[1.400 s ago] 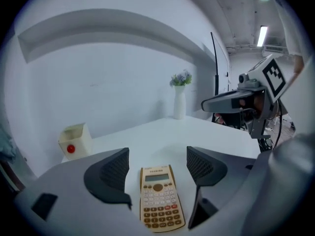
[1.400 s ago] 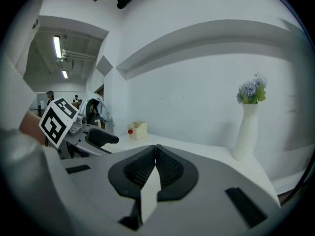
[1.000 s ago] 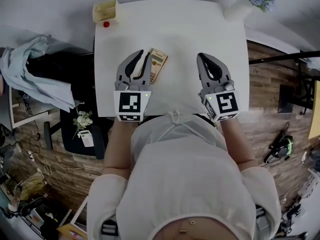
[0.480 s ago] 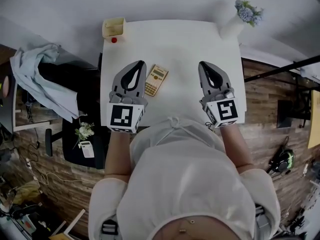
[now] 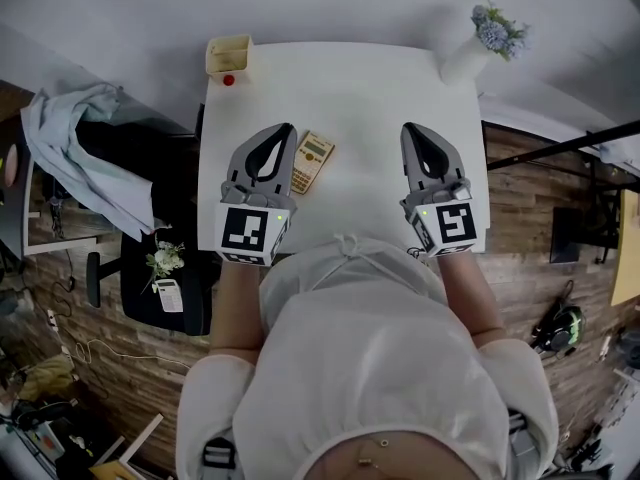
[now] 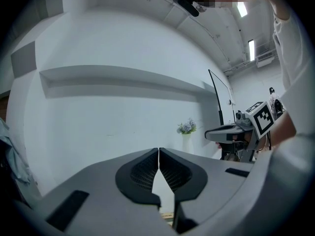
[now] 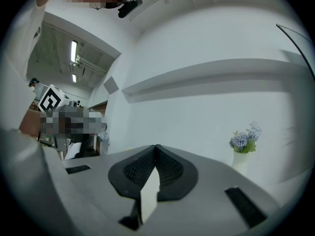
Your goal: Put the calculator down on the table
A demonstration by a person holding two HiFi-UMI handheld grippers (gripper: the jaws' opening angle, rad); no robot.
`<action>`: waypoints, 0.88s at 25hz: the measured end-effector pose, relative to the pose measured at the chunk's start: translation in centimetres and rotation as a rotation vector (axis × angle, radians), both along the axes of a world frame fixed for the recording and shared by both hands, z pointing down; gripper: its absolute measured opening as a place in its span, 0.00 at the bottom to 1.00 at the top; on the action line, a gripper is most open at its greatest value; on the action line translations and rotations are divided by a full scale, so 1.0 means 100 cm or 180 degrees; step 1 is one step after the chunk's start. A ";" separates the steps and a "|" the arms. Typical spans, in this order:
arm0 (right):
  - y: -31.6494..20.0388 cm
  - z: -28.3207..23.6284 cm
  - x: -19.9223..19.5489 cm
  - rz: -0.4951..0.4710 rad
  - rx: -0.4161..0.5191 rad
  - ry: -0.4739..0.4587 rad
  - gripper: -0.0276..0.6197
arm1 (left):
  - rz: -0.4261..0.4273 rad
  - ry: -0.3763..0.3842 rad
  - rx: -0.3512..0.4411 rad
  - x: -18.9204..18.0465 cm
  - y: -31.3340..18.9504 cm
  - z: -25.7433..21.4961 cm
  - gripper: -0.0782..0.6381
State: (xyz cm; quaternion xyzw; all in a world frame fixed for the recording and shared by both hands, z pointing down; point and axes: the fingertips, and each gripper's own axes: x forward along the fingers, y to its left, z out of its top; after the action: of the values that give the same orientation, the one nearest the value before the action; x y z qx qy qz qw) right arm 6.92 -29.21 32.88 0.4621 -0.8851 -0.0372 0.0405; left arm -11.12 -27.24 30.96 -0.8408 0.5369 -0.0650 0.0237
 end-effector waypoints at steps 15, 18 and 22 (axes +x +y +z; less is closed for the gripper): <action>-0.006 0.008 -0.006 -0.0193 -0.0132 -0.0006 0.05 | -0.0026 0.0000 -0.0123 0.004 -0.004 0.007 0.13; -0.007 0.008 -0.010 -0.0190 -0.0140 -0.0013 0.05 | -0.0043 0.0004 -0.0125 0.000 -0.004 0.008 0.13; -0.006 0.009 -0.016 -0.0163 -0.0163 0.0009 0.05 | -0.0039 0.0035 -0.0122 -0.006 -0.003 0.008 0.13</action>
State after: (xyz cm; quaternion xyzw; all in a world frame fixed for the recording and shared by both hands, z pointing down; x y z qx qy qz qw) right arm 5.30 -29.81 33.83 0.4381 -0.8972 -0.0162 0.0525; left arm -11.72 -27.51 31.77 -0.8382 0.5408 -0.0709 0.0043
